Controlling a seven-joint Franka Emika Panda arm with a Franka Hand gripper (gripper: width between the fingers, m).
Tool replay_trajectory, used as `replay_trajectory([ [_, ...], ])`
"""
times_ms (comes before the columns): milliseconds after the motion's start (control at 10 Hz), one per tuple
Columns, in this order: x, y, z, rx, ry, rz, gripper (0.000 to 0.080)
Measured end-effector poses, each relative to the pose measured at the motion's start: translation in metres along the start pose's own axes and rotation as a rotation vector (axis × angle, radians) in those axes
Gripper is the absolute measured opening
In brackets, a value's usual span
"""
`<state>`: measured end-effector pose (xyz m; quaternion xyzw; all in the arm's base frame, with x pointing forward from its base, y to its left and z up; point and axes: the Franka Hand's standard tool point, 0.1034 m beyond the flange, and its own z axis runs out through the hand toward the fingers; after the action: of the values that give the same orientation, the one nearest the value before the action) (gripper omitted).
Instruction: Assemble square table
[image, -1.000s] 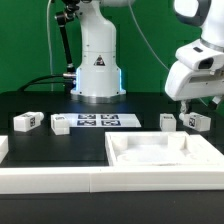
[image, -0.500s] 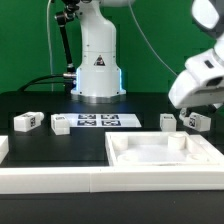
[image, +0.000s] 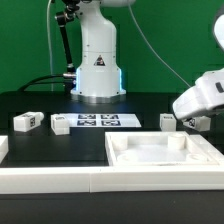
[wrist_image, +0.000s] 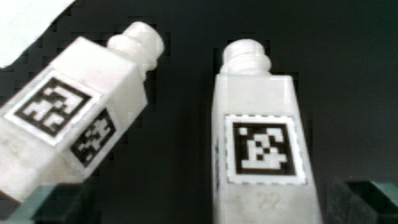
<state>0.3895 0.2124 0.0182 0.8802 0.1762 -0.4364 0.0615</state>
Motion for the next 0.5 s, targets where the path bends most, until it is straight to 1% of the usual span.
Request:
replay_trajectory([
  [100,0.0028,-0.0006,0.0013,0.001,-0.022,-0.002,0.0648],
  [300,0.0077,-0.0024,0.0007,0.003,-0.001,-0.004,0.0648],
  [500,0.0115,-0.0048,0.0046,0.003,0.011,-0.006,0.0648],
])
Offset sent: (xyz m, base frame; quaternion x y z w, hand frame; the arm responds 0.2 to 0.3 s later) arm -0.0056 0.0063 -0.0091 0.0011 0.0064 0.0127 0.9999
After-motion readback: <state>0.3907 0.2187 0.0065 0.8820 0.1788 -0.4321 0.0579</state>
